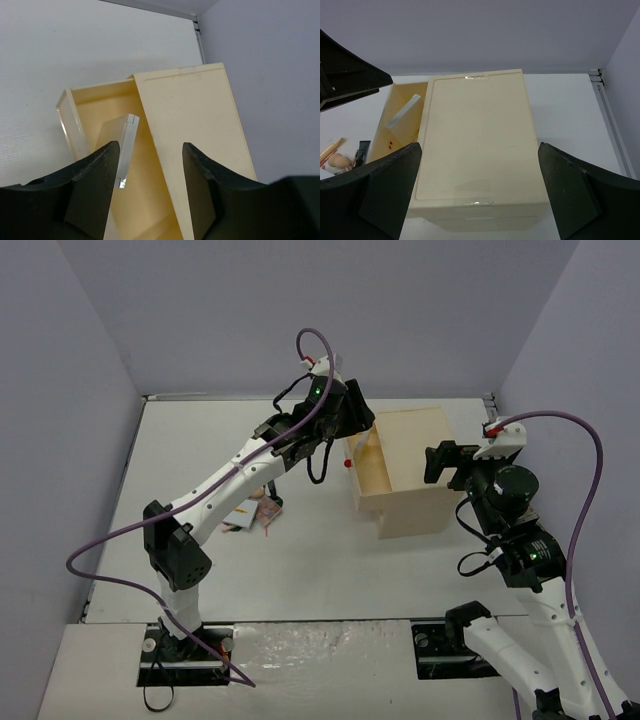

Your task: Organize the makeup

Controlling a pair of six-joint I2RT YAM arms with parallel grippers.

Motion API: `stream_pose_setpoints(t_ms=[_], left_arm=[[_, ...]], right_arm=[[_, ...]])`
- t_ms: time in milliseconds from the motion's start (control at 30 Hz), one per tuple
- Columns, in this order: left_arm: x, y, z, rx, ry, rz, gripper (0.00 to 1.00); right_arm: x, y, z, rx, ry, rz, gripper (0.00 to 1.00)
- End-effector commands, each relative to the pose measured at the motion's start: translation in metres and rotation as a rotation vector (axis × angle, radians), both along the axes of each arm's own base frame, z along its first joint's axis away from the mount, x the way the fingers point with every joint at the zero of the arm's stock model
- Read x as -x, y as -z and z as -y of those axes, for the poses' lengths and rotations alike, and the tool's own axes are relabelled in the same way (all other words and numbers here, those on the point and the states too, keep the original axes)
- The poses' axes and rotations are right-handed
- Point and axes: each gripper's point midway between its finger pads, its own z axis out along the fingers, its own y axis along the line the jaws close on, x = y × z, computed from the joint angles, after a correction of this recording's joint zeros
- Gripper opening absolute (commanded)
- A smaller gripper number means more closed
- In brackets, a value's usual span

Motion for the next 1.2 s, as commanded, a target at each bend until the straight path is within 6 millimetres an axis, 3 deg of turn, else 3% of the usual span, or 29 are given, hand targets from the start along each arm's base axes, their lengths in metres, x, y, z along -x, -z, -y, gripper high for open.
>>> stream_pose_setpoints(t_ms=[0,233,333,433,467,500,633,733,900,1167], left_arm=[[0.000,-0.035,-0.015,0.008,-0.053,0.061,0.52],[0.014,-0.039,-0.062,-0.173,-0.104,0.108,0.54],[0.017,-0.043,-0.068,-0.217,-0.086,0.143,0.52],[0.019,-0.040,-0.054,-0.259,-0.018,0.167,0.41],[0.019,-0.050,-0.050,-0.260,-0.007,0.192,0.35],[0.020,-0.050,-0.045,-0.275,0.007,0.202,0.34],[0.013,-0.041,-0.027,-0.410,0.047,0.248,0.15],[0.010,-0.032,-0.014,-0.469,0.091,0.263,0.08],[0.014,-0.018,0.011,-0.499,0.169,0.281,0.05],[0.022,-0.008,0.026,-0.455,0.230,0.260,0.00]], right_arm=[[-0.003,-0.023,0.001,-0.010,0.014,0.077,1.00],[-0.005,-0.020,-0.004,0.000,-0.008,0.067,1.00],[-0.009,-0.016,-0.009,0.009,-0.027,0.052,1.00],[-0.011,-0.013,-0.010,0.016,-0.030,0.042,1.00],[-0.011,-0.014,-0.010,0.013,-0.033,0.043,1.00],[-0.010,-0.014,-0.010,0.013,-0.033,0.044,1.00],[-0.007,-0.016,-0.009,0.010,-0.034,0.054,1.00],[-0.006,-0.016,-0.008,0.012,-0.031,0.057,1.00],[-0.006,-0.014,-0.008,0.016,-0.029,0.052,1.00],[-0.007,-0.011,-0.008,0.019,-0.026,0.044,1.00]])
